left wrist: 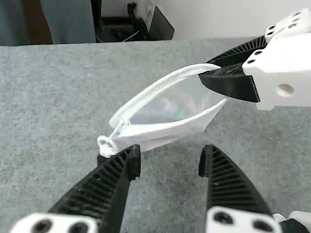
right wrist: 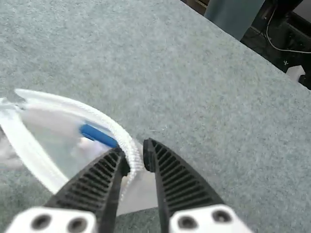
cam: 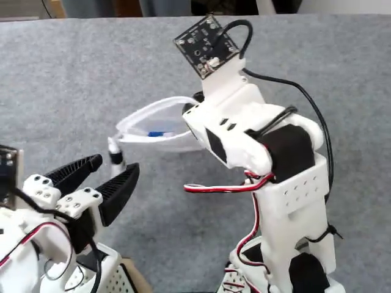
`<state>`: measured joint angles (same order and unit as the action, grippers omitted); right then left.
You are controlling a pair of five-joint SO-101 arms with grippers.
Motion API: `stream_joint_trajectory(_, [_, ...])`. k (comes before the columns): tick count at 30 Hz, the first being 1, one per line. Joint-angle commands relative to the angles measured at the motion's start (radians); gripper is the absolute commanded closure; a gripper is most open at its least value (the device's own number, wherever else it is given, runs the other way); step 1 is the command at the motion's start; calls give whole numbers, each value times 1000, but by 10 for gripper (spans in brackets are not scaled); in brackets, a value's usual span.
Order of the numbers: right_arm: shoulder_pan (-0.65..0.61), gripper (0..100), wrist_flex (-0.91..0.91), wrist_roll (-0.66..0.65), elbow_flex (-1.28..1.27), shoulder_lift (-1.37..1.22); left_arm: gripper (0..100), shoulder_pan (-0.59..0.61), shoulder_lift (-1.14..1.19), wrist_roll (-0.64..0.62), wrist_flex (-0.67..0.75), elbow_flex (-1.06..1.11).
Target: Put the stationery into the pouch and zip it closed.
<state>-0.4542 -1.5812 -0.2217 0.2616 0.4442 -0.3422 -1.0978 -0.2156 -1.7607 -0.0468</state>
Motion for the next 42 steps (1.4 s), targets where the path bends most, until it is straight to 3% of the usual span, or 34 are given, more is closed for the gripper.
stream_joint_trajectory(1, [14,986,21,6,8,21,744,-2,6,9,-3,-1])
stream_joint_trajectory(5, [14,986,20,6,13,22,689,39,5,61,-2,-2])
stream_joint_trajectory(11, [14,986,-25,-44,65,47,648,366,9,210,2,-101])
stream_joint_trajectory(17, [8,986,-97,-64,140,65,639,533,25,296,21,-113])
stream_joint_trajectory(28, [6,986,-184,-58,343,99,639,911,29,342,436,390])
stream_joint_trajectory(33, [-66,986,-184,-57,343,105,638,903,25,405,486,599])
stream_joint_trajectory(42, [-89,986,-183,-23,351,33,638,607,-18,399,321,639])
